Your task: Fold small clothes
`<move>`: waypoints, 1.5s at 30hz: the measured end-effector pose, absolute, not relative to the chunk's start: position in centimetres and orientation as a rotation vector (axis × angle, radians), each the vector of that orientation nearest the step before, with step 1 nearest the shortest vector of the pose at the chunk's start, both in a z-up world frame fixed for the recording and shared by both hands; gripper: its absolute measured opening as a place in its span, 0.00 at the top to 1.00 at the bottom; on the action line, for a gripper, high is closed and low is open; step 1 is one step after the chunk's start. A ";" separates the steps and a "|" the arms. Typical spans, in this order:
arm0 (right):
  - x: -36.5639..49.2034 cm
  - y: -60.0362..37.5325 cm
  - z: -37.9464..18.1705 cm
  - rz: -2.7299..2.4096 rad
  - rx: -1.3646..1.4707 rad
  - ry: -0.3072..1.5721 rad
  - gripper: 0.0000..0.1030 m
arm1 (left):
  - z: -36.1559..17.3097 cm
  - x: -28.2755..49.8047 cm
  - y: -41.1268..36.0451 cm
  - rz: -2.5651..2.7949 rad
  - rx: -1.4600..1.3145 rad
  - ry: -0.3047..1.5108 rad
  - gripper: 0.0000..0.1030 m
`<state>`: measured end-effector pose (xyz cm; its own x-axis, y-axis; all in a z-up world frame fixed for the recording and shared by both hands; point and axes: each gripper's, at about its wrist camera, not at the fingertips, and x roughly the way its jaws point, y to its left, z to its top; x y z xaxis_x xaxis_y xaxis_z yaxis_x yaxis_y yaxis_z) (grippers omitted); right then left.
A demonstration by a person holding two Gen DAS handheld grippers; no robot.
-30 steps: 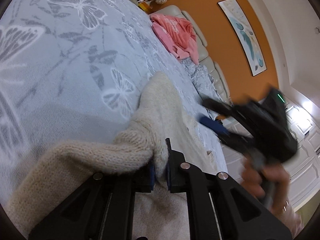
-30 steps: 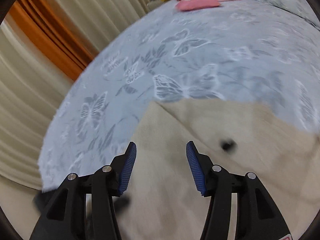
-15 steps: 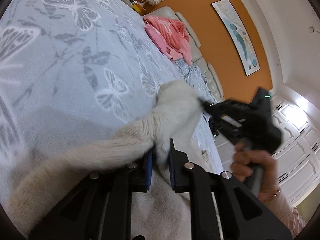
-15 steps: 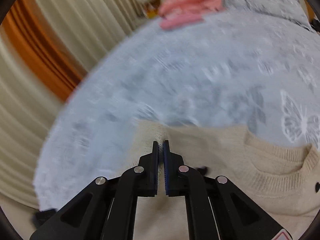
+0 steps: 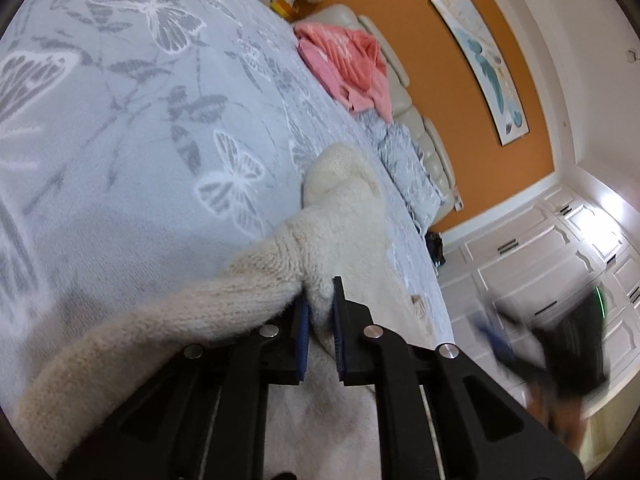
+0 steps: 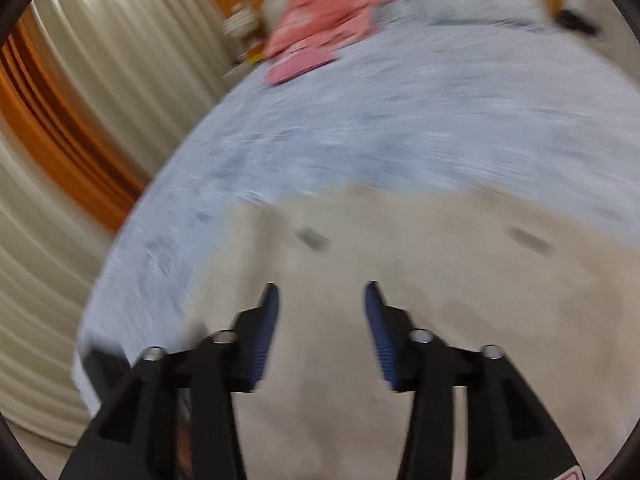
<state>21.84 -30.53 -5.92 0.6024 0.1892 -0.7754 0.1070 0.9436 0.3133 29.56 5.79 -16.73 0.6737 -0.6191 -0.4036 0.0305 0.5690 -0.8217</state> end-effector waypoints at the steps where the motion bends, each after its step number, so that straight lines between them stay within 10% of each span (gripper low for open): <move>1: 18.1 -31.7 -6.1 0.005 0.341 0.957 0.55 | -15.9 28.8 6.1 -0.426 -0.865 0.789 0.88; 6: 3.3 -31.0 -8.6 -0.054 0.338 1.165 0.52 | -12.6 19.7 11.4 -0.327 -0.841 0.819 0.39; 9: 1.4 -26.3 -10.5 0.023 0.268 1.240 0.38 | -12.1 14.8 15.3 -0.155 -0.914 0.861 0.26; 18: -0.5 -30.9 -14.9 -0.139 0.740 1.297 0.37 | -13.8 10.1 15.4 -0.063 -0.965 1.058 0.22; 19: -0.4 -31.2 -15.2 -0.107 0.785 1.273 0.53 | -14.0 10.3 14.8 -0.065 -0.943 1.062 0.24; 20: -0.1 -31.8 -15.6 -0.040 0.867 1.247 0.90 | -14.1 10.4 14.4 -0.064 -0.930 1.066 0.29; 22: -0.7 -32.8 -14.8 -0.044 0.943 1.189 0.92 | -15.4 11.3 13.5 -0.139 -1.027 1.128 0.92; 23: -1.1 -33.4 -13.9 -0.042 0.945 1.153 0.93 | -16.1 11.2 13.7 -0.127 -1.077 1.163 0.93; 31: -12.5 -41.3 -4.1 -0.148 0.820 0.974 0.94 | -10.1 7.1 17.3 -0.193 -1.060 1.123 0.94; 41: -13.8 -39.5 -13.1 -0.167 0.869 1.152 0.84 | -14.4 3.1 14.7 -0.151 -1.060 1.292 0.88; 45: -13.6 -39.5 -13.7 -0.199 0.944 1.140 0.52 | -14.1 3.1 14.8 -0.048 -0.982 1.298 0.36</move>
<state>-13.59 -39.53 -13.75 0.4462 0.3124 -0.8387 0.5776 0.6153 0.5365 3.13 14.75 -14.08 0.3267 -0.5380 -0.7771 -0.4788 0.6146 -0.6269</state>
